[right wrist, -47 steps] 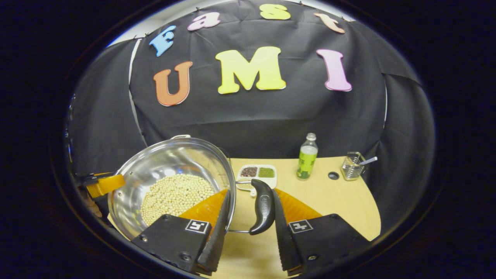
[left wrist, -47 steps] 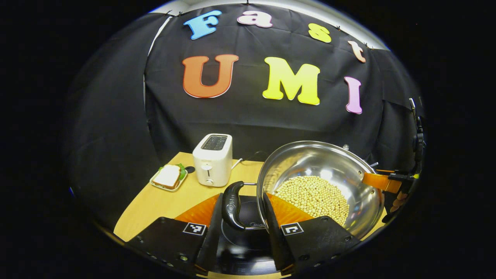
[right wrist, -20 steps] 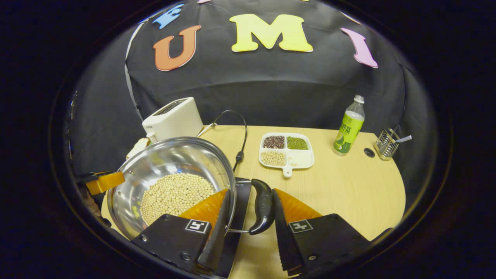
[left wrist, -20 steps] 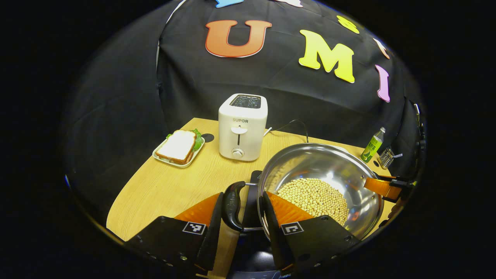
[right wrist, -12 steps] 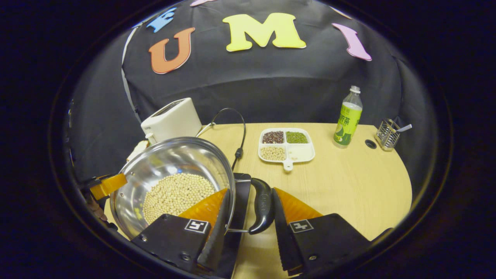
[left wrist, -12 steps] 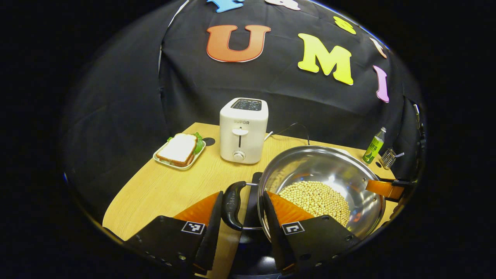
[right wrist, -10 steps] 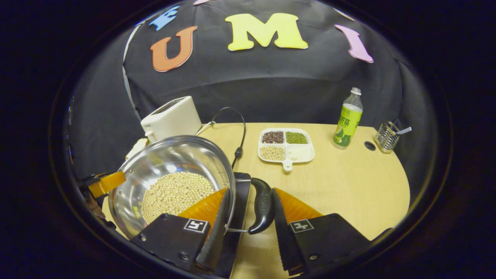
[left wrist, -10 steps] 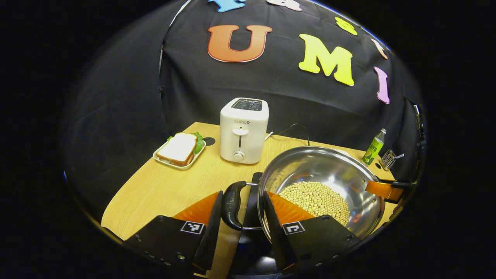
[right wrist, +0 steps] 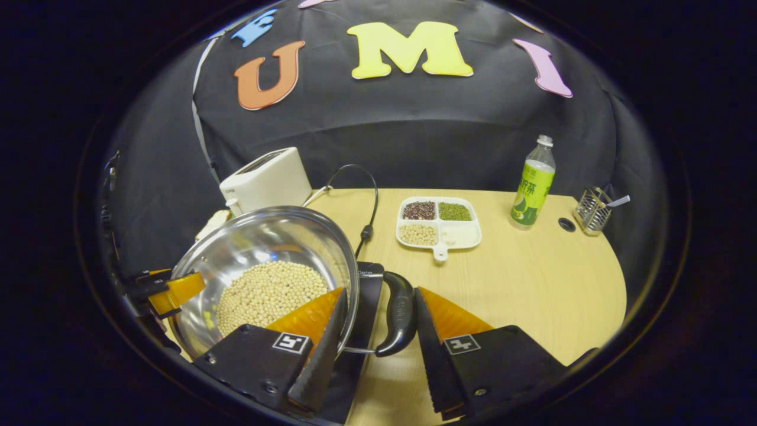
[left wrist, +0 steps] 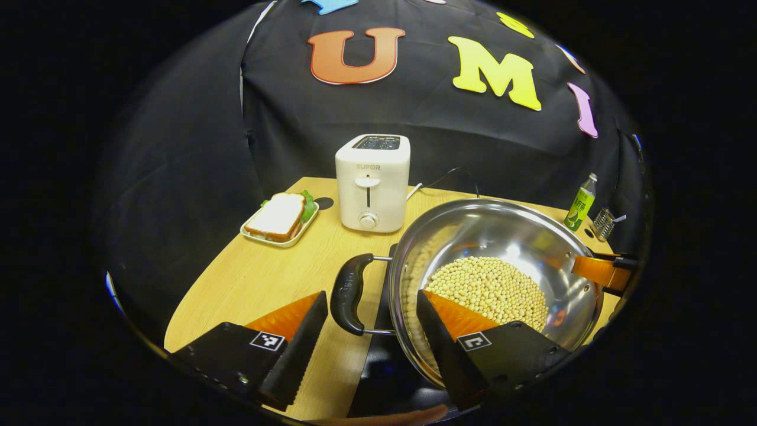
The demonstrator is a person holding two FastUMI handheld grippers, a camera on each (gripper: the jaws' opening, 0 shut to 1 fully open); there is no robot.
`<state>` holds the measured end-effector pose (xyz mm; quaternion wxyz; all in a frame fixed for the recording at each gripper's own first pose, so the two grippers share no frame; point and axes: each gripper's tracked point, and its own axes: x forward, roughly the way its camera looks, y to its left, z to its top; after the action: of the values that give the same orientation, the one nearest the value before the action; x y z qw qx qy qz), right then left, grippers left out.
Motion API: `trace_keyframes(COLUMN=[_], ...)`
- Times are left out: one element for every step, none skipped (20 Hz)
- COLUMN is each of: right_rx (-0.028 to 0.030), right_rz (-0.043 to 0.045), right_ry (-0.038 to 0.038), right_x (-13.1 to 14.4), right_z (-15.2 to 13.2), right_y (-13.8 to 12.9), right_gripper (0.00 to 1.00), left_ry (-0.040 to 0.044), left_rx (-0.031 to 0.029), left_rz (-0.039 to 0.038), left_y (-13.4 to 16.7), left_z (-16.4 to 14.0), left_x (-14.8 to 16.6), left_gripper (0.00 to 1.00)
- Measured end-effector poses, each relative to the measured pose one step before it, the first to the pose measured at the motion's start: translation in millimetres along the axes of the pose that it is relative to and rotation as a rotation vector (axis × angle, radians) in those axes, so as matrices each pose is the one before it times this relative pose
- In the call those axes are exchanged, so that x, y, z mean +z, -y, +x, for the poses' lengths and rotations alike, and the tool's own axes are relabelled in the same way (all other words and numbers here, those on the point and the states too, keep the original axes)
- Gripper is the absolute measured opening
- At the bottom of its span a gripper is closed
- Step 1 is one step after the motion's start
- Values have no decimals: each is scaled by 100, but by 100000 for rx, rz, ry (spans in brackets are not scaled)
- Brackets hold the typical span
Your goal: First push the handle of the pot to place it horizontally, then grasp the pot with both hands and set it on the induction cooktop.
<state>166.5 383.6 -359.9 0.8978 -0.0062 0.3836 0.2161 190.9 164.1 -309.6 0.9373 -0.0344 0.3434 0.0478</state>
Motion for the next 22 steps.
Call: trace_keyframes(right_rx=[-350, 581, 87, -778, 767, -62, -215, 3, -91, 232, 48, 227, -214, -893, -1056, -791, 584, 522, -700, -1492, -1234, -1852], right_rz=[1037, 446, 86, 149, -32, -436, -781, -1195, -946, -642, -621, -687, -536, -637, -321, 320, 645, 565, -336, -748, -1325, -1415], right_ry=[1834, 3373, 2441, 1416, 1582, 1372, 2207, 2742, 2846, 3360, 3483, 3554, 3421, 3098, 2752, 1302, 1693, 1959, 1480, 1518, 1967, 1952], right_x=[160, 556, 351, 146, 124, 216, 338, 515, 344, 538, 447, 406, 375, 236, 173, -45, 73, 316, 224, 353, 502, 663], right_z=[-524, -614, -696, -811, -965, -1079, -1060, -1114, -1255, -1266, -1398, -1328, -1429, -1424, -1412, -1453, -1516, -1541, -1511, -1438, -1446, -1358], right_y=[544, 177, 183, 491, 52, 251, 335, 196, 138, 106, 182, 154, 289, 489, 614, 575, 301, 315, 919, 993, 893, 1028], right_gripper=[76, 80, 81, 83, 89, 92, 93, 92, 93, 92, 92, 93, 92, 93, 92, 92, 98, 100, 100, 100, 100, 100], left_ry=[1463, 1758, 1468, 1120, 1054, 503, 1636, 1609, 2009, 1775, 1891, 3005, 3733, 3435, 2727, 1614, 1735, 1900, 1802, 1389, 1214, 1689], left_rx=[514, 1072, 1069, 909, 371, 496, 298, 496, 125, 24, -520, -183, 730, 660, -17, -351, -418, -277, -566, -703, -1275, -1520], left_rz=[-344, -631, -1258, -1898, -1839, -1484, -885, -451, -418, -490, 327, 1338, 1550, 1042, 334, -402, -259, -44, 181, 297, 222, 216], left_y=[-134, -308, -347, -277, -268, -232, -187, -139, 73, 229, 345, 401, 124, 315, 432, 609, 753, 576, 544, 782, 740, 958], left_z=[-359, -308, -535, -562, -600, -779, -805, -812, -897, -1131, -1208, -1248, -1343, -1343, -1477, -1265, -1247, -1197, -1227, -970, -1015, -1045], left_x=[274, 350, 277, 163, 275, 74, 236, 341, 306, 209, 10, 238, 385, 379, 332, 11, 72, 253, 20, 258, 294, 666], left_gripper=[93, 94, 97, 97, 97, 98, 97, 96, 95, 95, 96, 96, 96, 96, 95, 96, 95, 96, 95, 96, 96, 95])
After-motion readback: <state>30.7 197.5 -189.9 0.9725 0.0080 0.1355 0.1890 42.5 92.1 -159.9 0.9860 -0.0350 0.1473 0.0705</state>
